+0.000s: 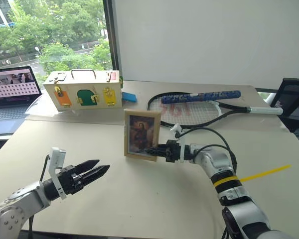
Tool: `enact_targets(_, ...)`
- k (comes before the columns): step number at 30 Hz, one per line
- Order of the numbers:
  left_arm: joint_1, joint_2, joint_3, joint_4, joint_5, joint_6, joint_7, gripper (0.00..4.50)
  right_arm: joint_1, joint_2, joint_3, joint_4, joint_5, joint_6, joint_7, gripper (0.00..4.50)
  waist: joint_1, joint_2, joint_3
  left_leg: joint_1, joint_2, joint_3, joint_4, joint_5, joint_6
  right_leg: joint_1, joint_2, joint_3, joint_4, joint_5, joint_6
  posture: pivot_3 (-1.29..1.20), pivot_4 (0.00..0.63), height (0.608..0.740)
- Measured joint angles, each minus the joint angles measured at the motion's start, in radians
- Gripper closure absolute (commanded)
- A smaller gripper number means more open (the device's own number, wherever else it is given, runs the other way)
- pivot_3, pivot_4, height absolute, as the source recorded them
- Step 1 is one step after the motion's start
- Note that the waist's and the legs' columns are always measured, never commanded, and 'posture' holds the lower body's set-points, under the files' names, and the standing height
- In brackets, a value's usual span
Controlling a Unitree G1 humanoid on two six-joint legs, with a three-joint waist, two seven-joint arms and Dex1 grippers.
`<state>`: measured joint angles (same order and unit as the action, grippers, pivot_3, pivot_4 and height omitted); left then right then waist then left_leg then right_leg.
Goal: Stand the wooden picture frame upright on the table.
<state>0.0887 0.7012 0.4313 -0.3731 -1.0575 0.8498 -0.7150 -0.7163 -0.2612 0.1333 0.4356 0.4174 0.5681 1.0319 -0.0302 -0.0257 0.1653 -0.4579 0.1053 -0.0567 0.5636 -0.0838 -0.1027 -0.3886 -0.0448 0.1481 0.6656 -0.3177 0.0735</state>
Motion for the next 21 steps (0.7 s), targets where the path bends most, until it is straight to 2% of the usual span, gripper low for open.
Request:
enact_targets(5,-0.034,0.004,-0.017,0.043,0.045,-0.006,-0.012,0.0,0.049,0.015,0.006,-0.055,-0.015,-0.044,-0.039,3.25,-0.006,0.0,0.0,0.0,0.0,0.0,0.0,0.0,0.0,0.0,0.0,0.0,0.0,0.0,0.0,0.0,0.15,0.739)
enact_targets(6,-0.041,0.005,-0.022,0.048,0.064,-0.017,-0.015,0.0,0.058,0.017,0.009,-0.066,-0.021,-0.053,-0.049,2.24,-0.008,0.0,0.0,0.001,0.0,0.0,0.0,0.0,0.0,0.0,0.0,0.0,0.0,0.0,0.0,0.0,0.15,0.739)
enact_targets(8,-0.049,0.011,-0.029,0.057,0.092,-0.038,-0.025,0.0,0.073,0.015,0.012,-0.072,-0.045,-0.053,-0.086,1.71,-0.009,0.0,0.0,0.0,0.0,0.0,0.0,0.0,0.0,0.0,0.0,0.0,0.0,0.0,0.0,0.0,0.15,0.739)
enact_targets(13,-0.052,0.016,-0.046,0.08,0.154,-0.082,-0.067,0.0,0.117,-0.03,0.0,-0.158,-0.035,-0.002,-0.1,0.02,-0.009,0.0,0.0,0.0,0.0,0.0,-0.001,0.0,0.0,-0.001,0.0,0.0,0.0,0.0,0.0,0.0,0.15,0.739)
enact_targets(17,-0.053,0.01,-0.044,0.101,0.192,-0.129,-0.082,0.0,0.165,-0.113,-0.068,-0.247,-0.002,0.035,-0.101,0.02,-0.006,0.0,0.0,0.0,0.0,0.0,-0.001,0.0,0.0,0.0,0.0,0.0,-0.001,0.0,0.0,0.0,0.15,0.739)
enact_targets(21,-0.056,-0.024,-0.04,0.119,0.249,-0.192,-0.045,0.0,0.293,-0.218,-0.123,-0.373,0.015,0.05,-0.094,0.02,-0.005,0.0,0.0,0.0,0.0,0.0,-0.001,0.0,0.0,0.0,0.0,0.0,-0.001,-0.001,0.0,0.0,0.15,0.739)
